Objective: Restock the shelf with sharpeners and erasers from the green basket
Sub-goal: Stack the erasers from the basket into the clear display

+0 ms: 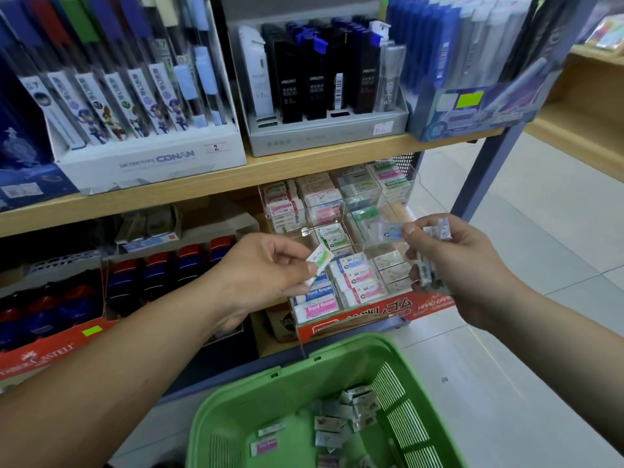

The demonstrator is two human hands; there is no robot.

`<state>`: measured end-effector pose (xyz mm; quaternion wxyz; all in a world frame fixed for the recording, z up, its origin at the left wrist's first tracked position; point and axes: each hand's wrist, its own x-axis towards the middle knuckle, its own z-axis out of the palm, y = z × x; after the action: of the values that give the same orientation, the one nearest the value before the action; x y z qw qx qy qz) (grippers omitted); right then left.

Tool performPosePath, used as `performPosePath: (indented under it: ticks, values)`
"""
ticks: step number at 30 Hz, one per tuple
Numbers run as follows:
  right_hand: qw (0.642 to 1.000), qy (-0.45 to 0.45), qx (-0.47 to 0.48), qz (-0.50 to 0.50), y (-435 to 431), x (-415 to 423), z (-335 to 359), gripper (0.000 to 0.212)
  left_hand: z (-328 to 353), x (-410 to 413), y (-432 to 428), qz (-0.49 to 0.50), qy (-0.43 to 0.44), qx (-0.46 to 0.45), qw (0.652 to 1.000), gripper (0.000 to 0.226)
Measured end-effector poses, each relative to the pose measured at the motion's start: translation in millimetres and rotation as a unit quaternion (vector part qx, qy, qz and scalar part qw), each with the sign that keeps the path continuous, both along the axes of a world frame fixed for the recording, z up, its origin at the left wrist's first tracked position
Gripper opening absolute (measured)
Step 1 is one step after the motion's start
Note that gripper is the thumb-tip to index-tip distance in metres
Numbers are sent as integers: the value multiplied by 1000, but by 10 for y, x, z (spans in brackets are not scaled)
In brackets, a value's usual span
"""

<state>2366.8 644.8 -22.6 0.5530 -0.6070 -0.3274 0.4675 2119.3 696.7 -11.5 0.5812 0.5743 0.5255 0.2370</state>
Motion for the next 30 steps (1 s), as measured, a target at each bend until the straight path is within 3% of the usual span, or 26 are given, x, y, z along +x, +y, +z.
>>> performPosePath:
  ticks: [8,13,19,25,27,30]
  values:
    - [999,14,-6,-28,19,118,-67,16,-51,238,267,-20,213,198,957,12]
    - [1000,6,6,-13,64,46,-96,9,-144,376,626,-15,237,269,933,10]
    - [999,41,21,-2,156,1,-32,12,-326,623,864,-72,270,244,928,7]
    - [996,92,-1,17,175,22,-44,15,-296,667,930,-166,363,223,889,14]
    - [992,122,-12,26,178,21,-25,14,-229,673,923,-129,313,249,907,22]
    - [989,141,-20,34,188,27,-10,12,-130,700,815,-111,111,171,973,24]
